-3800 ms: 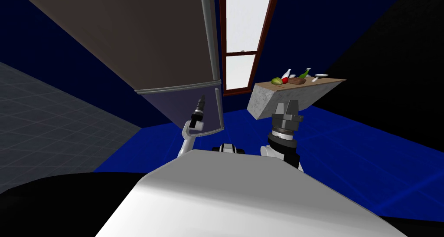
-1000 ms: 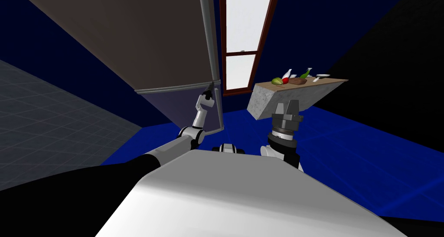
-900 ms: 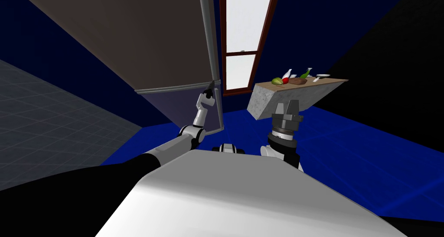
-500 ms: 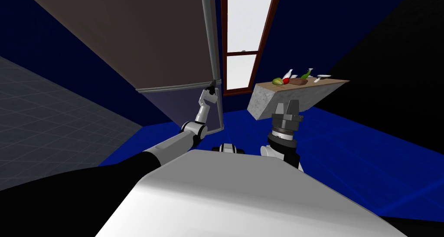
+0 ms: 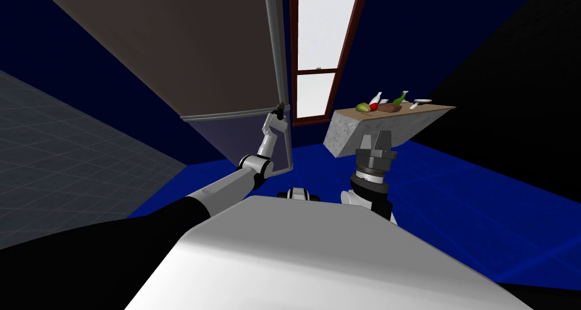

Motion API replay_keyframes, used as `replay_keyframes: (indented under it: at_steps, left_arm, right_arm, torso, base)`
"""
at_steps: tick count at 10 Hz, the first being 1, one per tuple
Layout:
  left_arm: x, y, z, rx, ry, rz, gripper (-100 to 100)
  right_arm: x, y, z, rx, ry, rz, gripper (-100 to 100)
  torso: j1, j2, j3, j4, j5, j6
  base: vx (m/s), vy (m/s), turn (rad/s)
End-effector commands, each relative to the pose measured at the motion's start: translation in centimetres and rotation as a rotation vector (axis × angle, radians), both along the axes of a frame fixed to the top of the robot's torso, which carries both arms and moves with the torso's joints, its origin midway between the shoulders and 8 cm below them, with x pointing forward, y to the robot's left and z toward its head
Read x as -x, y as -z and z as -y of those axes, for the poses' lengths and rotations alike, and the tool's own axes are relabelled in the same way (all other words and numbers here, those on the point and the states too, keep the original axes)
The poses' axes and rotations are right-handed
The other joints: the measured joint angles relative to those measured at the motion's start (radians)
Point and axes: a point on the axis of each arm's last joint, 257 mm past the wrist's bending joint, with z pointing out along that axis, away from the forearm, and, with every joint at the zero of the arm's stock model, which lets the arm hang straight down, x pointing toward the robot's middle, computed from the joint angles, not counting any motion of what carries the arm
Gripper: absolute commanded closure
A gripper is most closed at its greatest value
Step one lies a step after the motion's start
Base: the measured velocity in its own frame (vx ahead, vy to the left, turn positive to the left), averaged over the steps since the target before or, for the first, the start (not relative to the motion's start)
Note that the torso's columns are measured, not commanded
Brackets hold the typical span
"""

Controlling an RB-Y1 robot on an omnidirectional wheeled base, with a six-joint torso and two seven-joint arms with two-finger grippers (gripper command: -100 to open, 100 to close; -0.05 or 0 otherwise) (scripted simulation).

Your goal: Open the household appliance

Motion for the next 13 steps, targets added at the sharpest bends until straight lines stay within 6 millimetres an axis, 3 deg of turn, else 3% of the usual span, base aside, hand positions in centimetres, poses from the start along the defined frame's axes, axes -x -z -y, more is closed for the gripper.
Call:
replay_keyframes:
  at_steps: [1, 3, 6, 7, 9, 10, 13]
  left_arm:
    - [-0.1, -1.8, 0.9, -0.010, -0.005, 0.005, -100]
    - [-0.2, -2.3, 2.1, -0.015, -0.005, -0.005, -100]
    - [-0.1, -2.6, 1.8, -0.014, -0.008, -0.002, -100]
    - [-0.1, -2.7, 1.8, -0.015, -0.009, -0.002, 100]
    - [0.1, -3.1, 5.4, -0.015, 0.055, 0.004, 100]
    - [0.1, -3.1, 5.4, -0.015, 0.055, 0.004, 100]
    - [0.6, -3.2, 10.2, -0.015, 0.141, 0.003, 100]
  right_arm:
    - [0.0, 0.0, 0.0, 0.000, 0.000, 0.000, 0]
    - [0.0, 0.0, 0.0, 0.000, 0.000, 0.000, 0]
    - [0.0, 0.0, 0.0, 0.000, 0.000, 0.000, 0]
    - [0.0, 0.0, 0.0, 0.000, 0.000, 0.000, 0]
    - [0.0, 0.0, 0.0, 0.000, 0.000, 0.000, 0]
    - [0.0, 0.0, 0.0, 0.000, 0.000, 0.000, 0]
    - [0.0, 0.0, 0.0, 0.000, 0.000, 0.000, 0]
  torso:
    - [0.001, 0.001, 0.001, -0.002, 0.001, -0.001]
    - [0.002, 0.003, 0.002, -0.003, 0.002, -0.003]
    - [0.007, 0.004, 0.004, -0.003, 0.004, -0.004]
    - [0.005, 0.006, 0.005, -0.004, 0.004, -0.004]
    - [0.010, 0.013, 0.009, -0.005, 0.006, -0.004]
    - [0.010, 0.017, 0.012, -0.004, 0.005, -0.002]
    - [0.012, 0.012, 0.009, -0.002, 0.007, -0.009]
  base:
    - [0.000, 0.000, 0.000]
    - [0.016, -0.005, -0.009]
    - [0.059, 0.023, -0.023]
    - [0.012, 0.002, -0.028]
    - [-0.203, 0.139, -0.079]
    - [-0.237, 0.162, -0.094]
    - [-0.267, 0.198, -0.084]
